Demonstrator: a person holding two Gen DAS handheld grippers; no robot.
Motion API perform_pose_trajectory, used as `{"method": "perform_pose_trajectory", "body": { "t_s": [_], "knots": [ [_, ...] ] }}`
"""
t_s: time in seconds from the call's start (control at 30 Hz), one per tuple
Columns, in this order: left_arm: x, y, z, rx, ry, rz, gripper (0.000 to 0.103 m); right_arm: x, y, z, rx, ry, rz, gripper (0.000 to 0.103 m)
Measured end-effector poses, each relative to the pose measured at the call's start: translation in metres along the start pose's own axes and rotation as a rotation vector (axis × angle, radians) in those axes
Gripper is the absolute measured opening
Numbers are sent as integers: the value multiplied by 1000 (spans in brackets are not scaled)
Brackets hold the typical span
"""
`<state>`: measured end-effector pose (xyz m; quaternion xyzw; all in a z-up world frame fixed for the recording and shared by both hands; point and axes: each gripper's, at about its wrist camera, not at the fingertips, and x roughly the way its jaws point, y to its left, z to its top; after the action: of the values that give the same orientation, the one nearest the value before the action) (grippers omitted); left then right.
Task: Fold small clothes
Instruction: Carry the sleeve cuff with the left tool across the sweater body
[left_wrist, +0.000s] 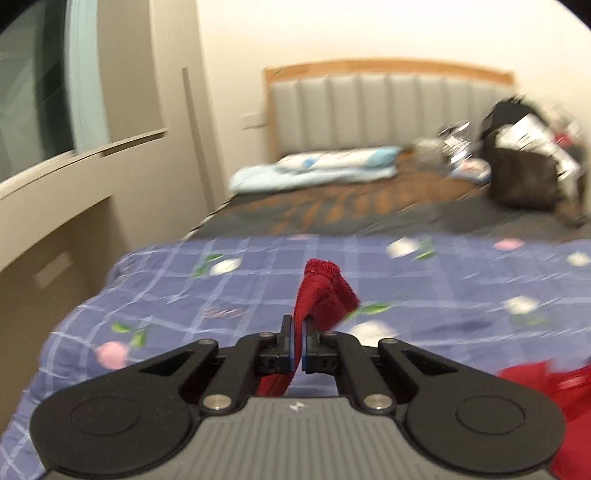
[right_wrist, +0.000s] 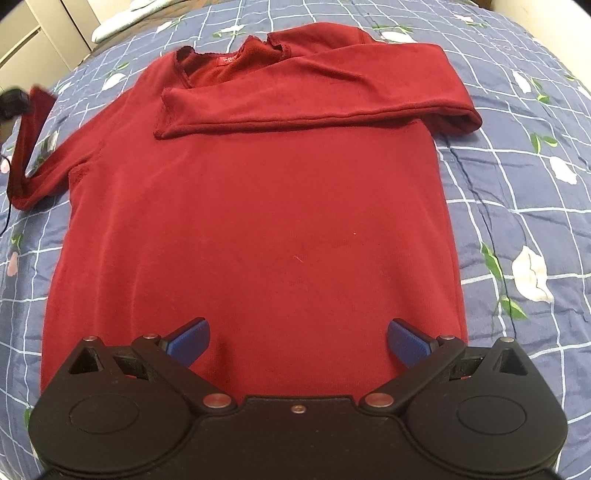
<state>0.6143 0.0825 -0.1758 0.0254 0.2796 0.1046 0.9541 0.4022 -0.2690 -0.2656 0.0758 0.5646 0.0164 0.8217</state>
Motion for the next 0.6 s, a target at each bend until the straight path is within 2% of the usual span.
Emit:
{"method": "perform_pose_trajectory", "body": {
  "t_s": [0.13,0.27,0.43,0.6],
  "knots": [
    [-25,-41,13,-34,2,-115,2,-2,-4,-2,8,-8,11,102],
    [-46,-83,17,-73,-10,-192,2,-9,-13,-5,22,-24,19,102],
    [-66,-141,3,-41,-17,-255,2,-17,-31,-12,53,-37,17,102],
    [-85,-198,-25,58,-9,-308,2,-23,-55,-21,92,-43,5,102]
  ]
}}
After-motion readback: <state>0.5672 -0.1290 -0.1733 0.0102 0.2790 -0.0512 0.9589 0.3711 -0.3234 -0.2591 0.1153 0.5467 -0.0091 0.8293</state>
